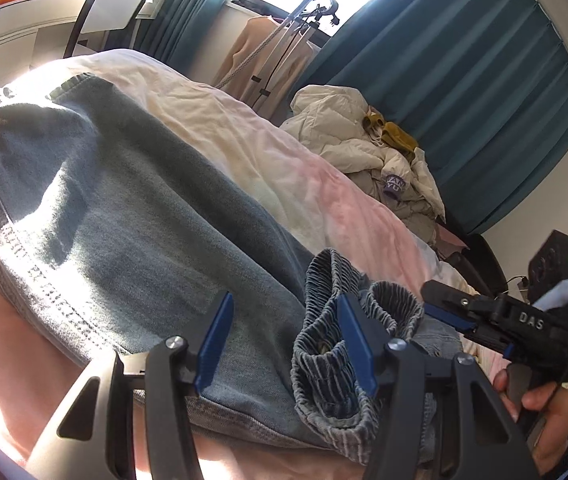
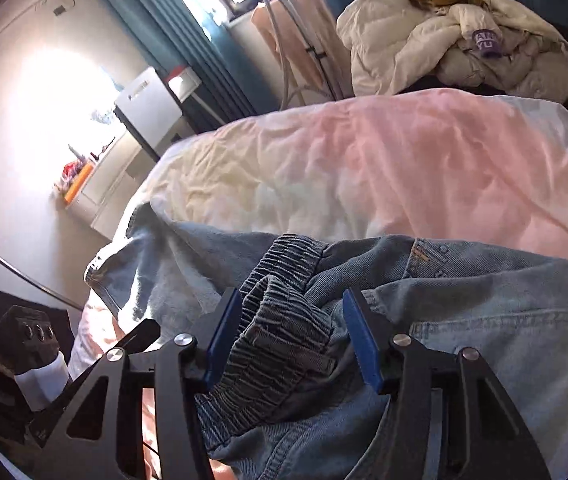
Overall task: Fold clothes
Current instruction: 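Lower the waistband onto the folded jeans with the right gripper, then grasp the striped waistband with the left gripper while the right gripper releases it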
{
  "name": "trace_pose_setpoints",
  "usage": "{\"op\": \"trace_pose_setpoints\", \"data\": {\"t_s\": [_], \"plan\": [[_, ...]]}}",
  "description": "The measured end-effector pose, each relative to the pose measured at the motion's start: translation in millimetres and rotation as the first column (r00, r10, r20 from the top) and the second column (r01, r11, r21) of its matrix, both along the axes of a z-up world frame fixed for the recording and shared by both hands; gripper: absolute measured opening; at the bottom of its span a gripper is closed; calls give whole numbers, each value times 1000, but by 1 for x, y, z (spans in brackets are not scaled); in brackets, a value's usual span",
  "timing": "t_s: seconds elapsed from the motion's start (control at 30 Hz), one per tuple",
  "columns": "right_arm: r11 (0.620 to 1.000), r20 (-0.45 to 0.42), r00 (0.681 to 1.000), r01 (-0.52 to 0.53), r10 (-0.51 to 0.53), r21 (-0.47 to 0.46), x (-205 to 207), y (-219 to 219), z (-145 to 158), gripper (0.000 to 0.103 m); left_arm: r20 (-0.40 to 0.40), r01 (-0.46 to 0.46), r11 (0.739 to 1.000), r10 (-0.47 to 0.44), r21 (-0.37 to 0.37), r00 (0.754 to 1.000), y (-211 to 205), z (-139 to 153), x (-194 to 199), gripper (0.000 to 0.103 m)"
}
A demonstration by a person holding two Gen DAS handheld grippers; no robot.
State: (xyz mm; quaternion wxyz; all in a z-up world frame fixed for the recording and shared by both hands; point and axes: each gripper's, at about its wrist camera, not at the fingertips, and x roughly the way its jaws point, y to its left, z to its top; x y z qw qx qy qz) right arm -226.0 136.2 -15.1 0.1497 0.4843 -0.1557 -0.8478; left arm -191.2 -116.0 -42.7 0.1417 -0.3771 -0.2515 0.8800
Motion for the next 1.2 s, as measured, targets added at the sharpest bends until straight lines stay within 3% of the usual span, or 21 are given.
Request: {"op": "trace_pose_setpoints", "data": {"t_s": [0.1, 0.27, 0.37, 0.47, 0.6, 0.7, 0.8, 0.9, 1.07, 1.2], "plan": [[996, 84, 993, -86, 83, 38, -14, -15, -7, 50, 4, -5, 1000, 5, 20, 1000, -4, -4, -3, 56], [953, 138, 982, -159, 127, 259, -21, -37, -17, 32, -14, 41, 995, -40, 95, 999, -2, -3, -2, 56], [934, 120, 989, -122, 86, 336, -22, -40, -13, 5, -32, 59, 995, -57, 85, 998, 3, 5, 3, 56], [936, 26, 997, -77, 72, 343, -18, -45, 8, 5, -42, 72, 986, -66, 152, 997, -2, 11, 9, 56], [913, -107, 990, -37, 88, 407, -21, -59, 32, 5, -58, 32, 986, -22, 164, 998, -11, 17, 13, 56], [906, -104, 989, -50, 103, 419, -44, -67, 24, 5, -50, 22, 981, -13, 193, 999, -17, 15, 12, 56], [905, -71, 990, -83, 123, 417, -64, -75, -4, 5, -38, 13, 986, -7, 167, 999, -16, 12, 9, 56], [935, -95, 980, -137, 177, 328, -72, -83, -20, 5, -27, 20, 990, -16, 141, 1000, -14, 6, 6, 56], [911, -103, 970, -165, 218, 379, -74, -107, -42, 5, -11, 70, 991, -69, 113, 998, -5, -7, -5, 56], [958, -163, 968, -148, 191, 244, -63, -83, -28, 5, 17, 115, 983, -119, 146, 993, -1, -17, -15, 56]]}}
